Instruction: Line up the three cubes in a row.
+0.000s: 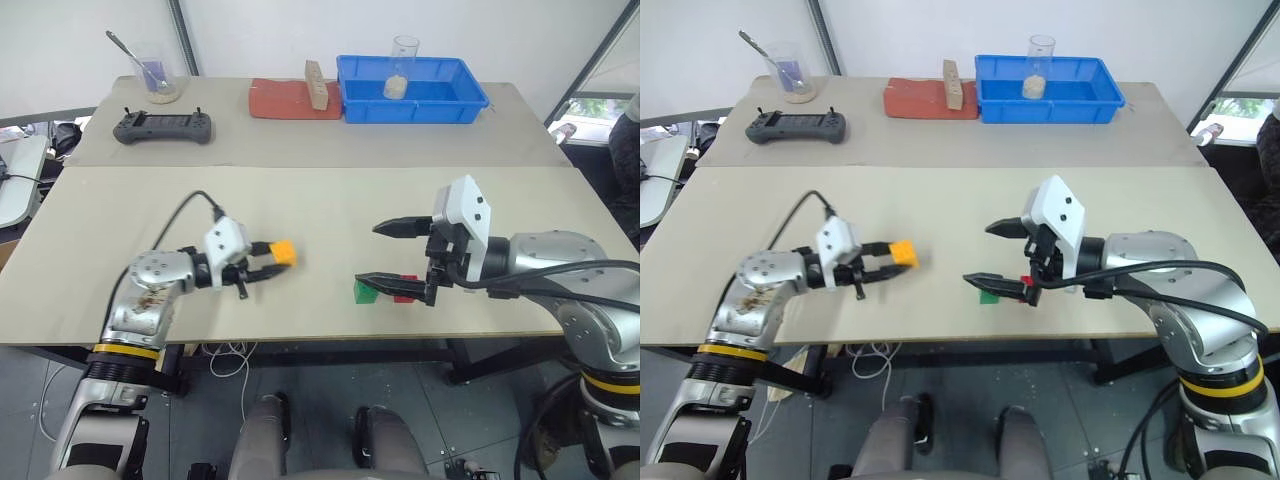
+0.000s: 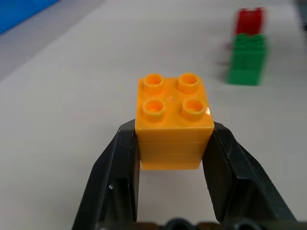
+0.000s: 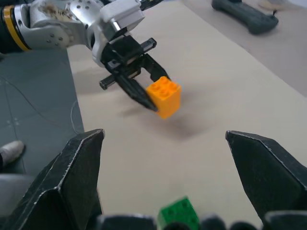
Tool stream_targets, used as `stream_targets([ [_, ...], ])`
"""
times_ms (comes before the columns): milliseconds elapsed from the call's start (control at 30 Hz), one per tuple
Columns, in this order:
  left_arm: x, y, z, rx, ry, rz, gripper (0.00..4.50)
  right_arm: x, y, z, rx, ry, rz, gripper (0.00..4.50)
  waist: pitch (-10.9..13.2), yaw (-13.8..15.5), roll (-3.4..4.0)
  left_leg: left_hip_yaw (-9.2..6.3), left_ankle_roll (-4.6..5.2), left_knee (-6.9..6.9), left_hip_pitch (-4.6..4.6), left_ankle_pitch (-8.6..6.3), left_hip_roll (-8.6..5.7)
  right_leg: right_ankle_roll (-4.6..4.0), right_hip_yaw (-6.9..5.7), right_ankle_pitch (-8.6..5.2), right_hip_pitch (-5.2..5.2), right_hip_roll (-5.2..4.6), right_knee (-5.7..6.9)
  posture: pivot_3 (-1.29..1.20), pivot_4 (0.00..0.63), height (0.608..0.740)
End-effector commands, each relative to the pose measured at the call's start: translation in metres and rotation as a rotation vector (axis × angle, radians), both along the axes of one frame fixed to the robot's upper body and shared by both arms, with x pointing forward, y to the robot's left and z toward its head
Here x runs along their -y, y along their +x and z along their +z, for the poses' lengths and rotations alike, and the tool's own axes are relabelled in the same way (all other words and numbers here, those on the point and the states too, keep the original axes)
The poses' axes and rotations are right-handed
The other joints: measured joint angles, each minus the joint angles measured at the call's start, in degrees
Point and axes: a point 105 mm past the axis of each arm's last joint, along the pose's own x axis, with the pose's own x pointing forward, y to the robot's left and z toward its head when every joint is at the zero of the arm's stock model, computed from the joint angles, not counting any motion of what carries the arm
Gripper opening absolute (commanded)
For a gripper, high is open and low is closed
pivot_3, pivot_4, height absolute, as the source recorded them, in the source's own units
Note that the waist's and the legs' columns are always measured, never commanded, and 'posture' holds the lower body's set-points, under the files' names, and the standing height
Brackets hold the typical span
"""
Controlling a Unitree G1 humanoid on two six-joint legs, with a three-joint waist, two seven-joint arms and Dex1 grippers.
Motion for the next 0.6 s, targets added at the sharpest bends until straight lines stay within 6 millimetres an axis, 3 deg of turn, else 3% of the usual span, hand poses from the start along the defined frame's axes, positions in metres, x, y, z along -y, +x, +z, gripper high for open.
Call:
stream_targets([
  [33, 0.023, -0.007, -0.003, 0.003, 0.025, -0.13, 1.33, 0.002, -0.008, 0.013, 0.065, 0.007, 0.008, 4.5, 0.0, -0.03, -0.01, -0.02, 0.01, 0.01, 0.0, 0.01, 0.0, 0.0, 0.01, 0.0, 0.0, 0.02, 0.01, 0.0, 0.15, 0.74],
  [233, 0.039, -0.011, -0.027, -0.028, 0.073, -0.219, 1.33, 0.007, -0.008, 0.012, 0.068, 0.009, -0.044, 4.5, 0.01, 0.04, -0.02, -0.06, 0.02, 0.11, -0.01, 0.01, -0.02, 0.03, 0.01, -0.01, 0.02, 0.02, 0.03, 0.0, 0.15, 0.74],
  [600, 0.043, -0.002, -0.031, -0.047, 0.067, -0.236, 1.33, 0.016, -0.012, 0.003, 0.062, 0.013, -0.086, 4.5, 0.02, 0.09, -0.03, -0.1, 0.03, 0.18, -0.01, 0.01, -0.03, 0.19, 0.01, -0.08, 0.08, 0.02, 0.03, 0.0, 0.15, 0.74],
])
